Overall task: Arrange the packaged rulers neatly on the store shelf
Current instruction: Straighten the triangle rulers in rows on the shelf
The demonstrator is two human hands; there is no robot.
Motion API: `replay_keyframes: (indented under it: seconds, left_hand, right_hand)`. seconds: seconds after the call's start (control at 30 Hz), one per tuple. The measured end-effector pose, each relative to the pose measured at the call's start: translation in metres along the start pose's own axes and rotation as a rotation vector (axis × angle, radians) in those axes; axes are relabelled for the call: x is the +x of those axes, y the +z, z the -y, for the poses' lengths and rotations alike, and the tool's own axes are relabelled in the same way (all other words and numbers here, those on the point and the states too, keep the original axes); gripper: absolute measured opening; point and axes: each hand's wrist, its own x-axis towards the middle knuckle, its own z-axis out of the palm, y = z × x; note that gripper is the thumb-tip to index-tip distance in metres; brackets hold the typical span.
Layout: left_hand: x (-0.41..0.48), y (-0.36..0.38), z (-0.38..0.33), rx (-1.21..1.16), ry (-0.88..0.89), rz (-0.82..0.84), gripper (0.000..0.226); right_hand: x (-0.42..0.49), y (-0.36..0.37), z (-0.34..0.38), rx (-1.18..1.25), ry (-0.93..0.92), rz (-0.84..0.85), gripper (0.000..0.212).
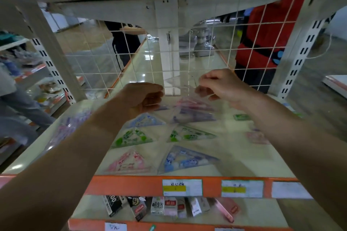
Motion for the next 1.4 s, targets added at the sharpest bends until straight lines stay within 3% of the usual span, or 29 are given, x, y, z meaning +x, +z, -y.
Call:
replay_keyframes:
  seconds: [0.2, 0.33, 0.47, 0.6, 0.67, 0.87, 1.13, 1.27, 1.4]
  left_hand:
    - [-0.006, 0.01, 0.005, 0.123, 0.015, 0.101, 0.007]
    - [-0.007, 0.016, 0.016, 0.092, 0.014, 0.221, 0.038]
    - [-0.003, 0.001, 0.022, 0.006, 0.02, 0.236, 0.021]
    - [-0.001, -0.015, 0.019, 0.02, -0.001, 0.199, 0.019]
    - [0.001, -0.023, 0.016, 0.018, -0.012, 0.182, 0.022]
    - [0.005, -0.031, 0.013, 0.098, 0.019, 0.126, 0.016]
    - [0.008, -0.05, 0.011, -0.029, 0.024, 0.048, 0.018]
    - [0.011, -0.054, 0.009, -0.042, 0.015, 0.007, 0.015]
    - [0.016, -0.061, 0.0, 0.151, 0.045, -0.089, 0.011]
  right_hand:
    - [-0.003, 0.024, -0.004, 0.033, -0.025, -0.027, 0.013]
    - [0.003, 0.054, -0.004, -0.045, -0.104, 0.041, 0.011]
    - [0.006, 0.059, -0.001, -0.105, -0.135, 0.184, 0.024]
    - [0.015, 0.048, 0.002, -0.111, -0.255, -0.02, 0.022]
    - [0.02, 0.04, 0.0, -0.245, -0.331, -0.109, 0.02]
    - [0.018, 0.058, 0.003, -0.621, -0.465, 0.089, 0.047]
    - [0.025, 0.076, 0.013, -0.668, -0.471, 0.057, 0.047]
    - [0.028, 0.089, 0.023, -0.89, -0.534, 0.07, 0.051]
    - [0.045, 0.1, 0.031, -0.983, -0.569, 0.029, 0.039]
